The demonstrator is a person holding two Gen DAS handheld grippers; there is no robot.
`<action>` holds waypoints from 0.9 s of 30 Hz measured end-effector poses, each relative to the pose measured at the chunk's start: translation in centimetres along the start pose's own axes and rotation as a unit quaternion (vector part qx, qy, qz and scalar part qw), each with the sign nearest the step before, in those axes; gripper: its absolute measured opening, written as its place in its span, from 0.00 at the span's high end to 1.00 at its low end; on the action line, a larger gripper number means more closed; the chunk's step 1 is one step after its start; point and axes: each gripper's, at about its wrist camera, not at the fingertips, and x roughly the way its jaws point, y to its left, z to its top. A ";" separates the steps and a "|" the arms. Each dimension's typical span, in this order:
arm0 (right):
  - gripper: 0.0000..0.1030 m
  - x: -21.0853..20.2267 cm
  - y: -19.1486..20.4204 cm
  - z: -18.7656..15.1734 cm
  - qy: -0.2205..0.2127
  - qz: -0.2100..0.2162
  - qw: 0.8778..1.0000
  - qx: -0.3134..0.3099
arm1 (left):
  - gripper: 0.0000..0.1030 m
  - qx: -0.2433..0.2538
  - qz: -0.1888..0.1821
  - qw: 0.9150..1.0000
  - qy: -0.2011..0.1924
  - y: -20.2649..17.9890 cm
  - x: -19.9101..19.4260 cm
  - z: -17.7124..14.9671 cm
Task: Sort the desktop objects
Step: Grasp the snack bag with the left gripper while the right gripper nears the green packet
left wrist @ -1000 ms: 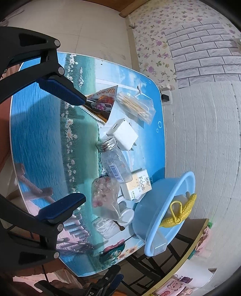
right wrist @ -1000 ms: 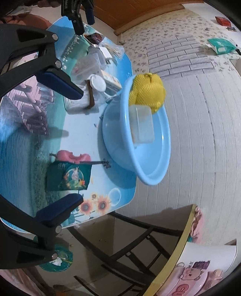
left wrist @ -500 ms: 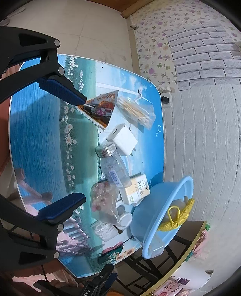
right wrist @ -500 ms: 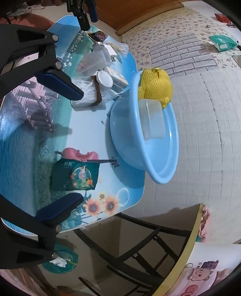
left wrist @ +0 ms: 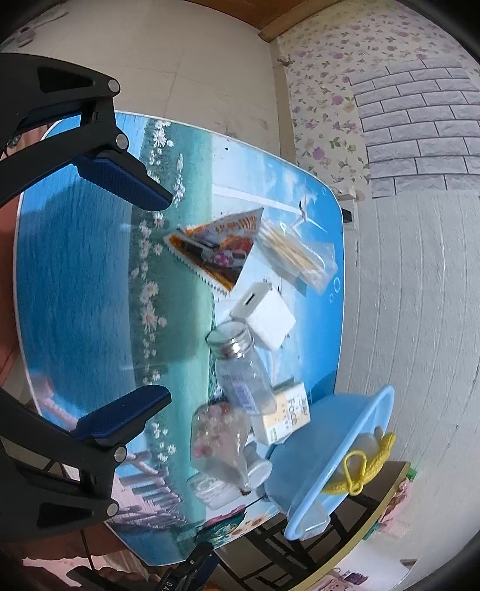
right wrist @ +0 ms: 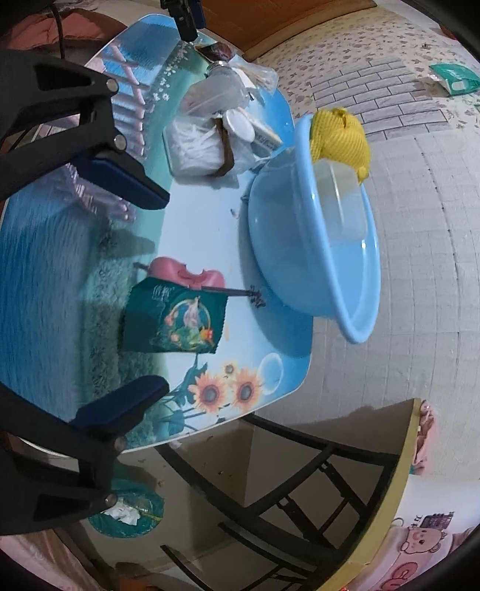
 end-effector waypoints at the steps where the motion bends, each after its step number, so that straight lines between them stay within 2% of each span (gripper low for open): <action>1: 0.10 0.1 -0.2 0.0 0.002 -0.004 1.000 0.002 | 0.07 -0.004 0.002 1.000 0.000 0.3 0.2 0.1; 7: 0.14 1.3 -1.3 0.0 0.020 -0.006 0.999 0.030 | 0.07 -0.024 0.012 1.000 0.005 2.1 1.4 0.2; 17: 0.14 2.8 -1.8 0.3 0.035 -0.024 0.998 0.035 | 0.08 -0.037 0.015 0.999 0.004 3.1 3.7 0.9; 22: 0.15 3.8 -1.8 0.6 0.039 -0.039 0.998 0.028 | 0.25 -0.011 0.028 0.999 -0.010 2.5 4.1 1.5; 24: 0.16 4.3 -1.9 0.7 0.041 -0.044 0.998 0.027 | 0.51 -0.003 0.038 0.999 -0.018 2.4 4.1 1.7; 25: 0.17 4.4 -1.9 0.8 0.040 -0.047 0.998 0.024 | 0.56 -0.001 0.034 0.999 -0.020 2.3 4.0 1.7; 26: 0.17 4.5 -1.9 0.9 0.039 -0.046 0.998 0.025 | 0.66 -0.002 0.022 1.000 -0.022 2.3 3.9 1.8; 27: 0.17 4.6 -1.9 1.0 0.039 -0.046 0.998 0.026 | 0.69 -0.004 0.023 0.999 -0.023 2.3 3.8 1.8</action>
